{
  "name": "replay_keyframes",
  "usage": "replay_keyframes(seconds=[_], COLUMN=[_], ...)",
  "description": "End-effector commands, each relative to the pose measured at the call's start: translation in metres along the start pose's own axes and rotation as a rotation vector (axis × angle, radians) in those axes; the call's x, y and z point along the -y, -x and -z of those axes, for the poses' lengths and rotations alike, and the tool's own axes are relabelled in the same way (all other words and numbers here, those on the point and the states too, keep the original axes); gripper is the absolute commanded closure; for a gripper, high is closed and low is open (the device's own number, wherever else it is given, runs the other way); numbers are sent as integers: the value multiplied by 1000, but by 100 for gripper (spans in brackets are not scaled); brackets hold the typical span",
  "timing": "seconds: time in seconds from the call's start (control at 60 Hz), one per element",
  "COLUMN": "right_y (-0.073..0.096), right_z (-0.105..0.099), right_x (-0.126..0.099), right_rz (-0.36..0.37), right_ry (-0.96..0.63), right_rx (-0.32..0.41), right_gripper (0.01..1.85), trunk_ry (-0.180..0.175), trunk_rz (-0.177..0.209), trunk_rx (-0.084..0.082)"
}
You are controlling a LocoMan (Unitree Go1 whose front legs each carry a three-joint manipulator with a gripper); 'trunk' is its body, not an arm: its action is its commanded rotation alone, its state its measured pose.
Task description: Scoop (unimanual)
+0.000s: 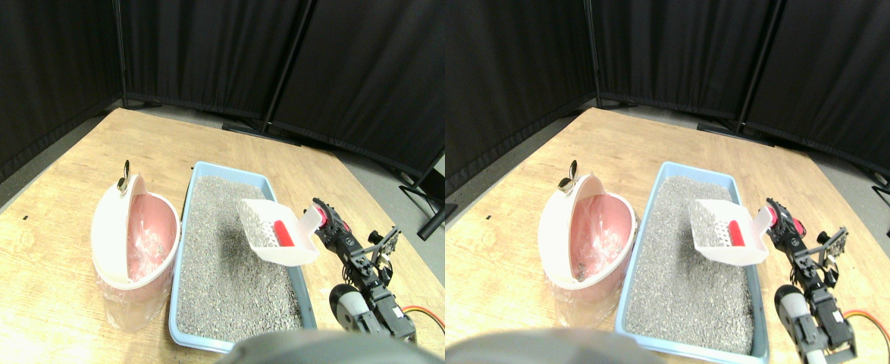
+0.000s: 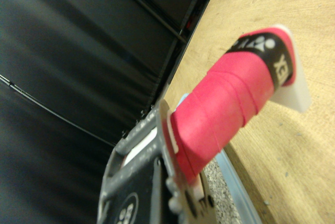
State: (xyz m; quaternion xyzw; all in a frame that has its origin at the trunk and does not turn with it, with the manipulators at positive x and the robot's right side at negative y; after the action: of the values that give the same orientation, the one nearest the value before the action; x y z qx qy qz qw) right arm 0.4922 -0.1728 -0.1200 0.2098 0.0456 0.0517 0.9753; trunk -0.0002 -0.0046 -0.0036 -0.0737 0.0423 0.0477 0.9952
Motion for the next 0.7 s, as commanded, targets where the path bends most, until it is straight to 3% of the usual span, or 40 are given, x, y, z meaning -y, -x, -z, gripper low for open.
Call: replay_keyframes(seconds=[0.017,0.1,0.233,0.7], right_y=[-5,-8,-18,-26], right_z=[-12,-10,0,22], right_x=[-16,-19,-18,-28], right_rz=[-17,-4,30,14], right_ry=[-89,-122,-312,-423], right_rx=[58,33,-14,-104], right_gripper=[181,181,181,181], trunk_ry=[31,36,48,70], trunk_rz=[-16,-24,-39,-70], trunk_rx=[7,7,9,5])
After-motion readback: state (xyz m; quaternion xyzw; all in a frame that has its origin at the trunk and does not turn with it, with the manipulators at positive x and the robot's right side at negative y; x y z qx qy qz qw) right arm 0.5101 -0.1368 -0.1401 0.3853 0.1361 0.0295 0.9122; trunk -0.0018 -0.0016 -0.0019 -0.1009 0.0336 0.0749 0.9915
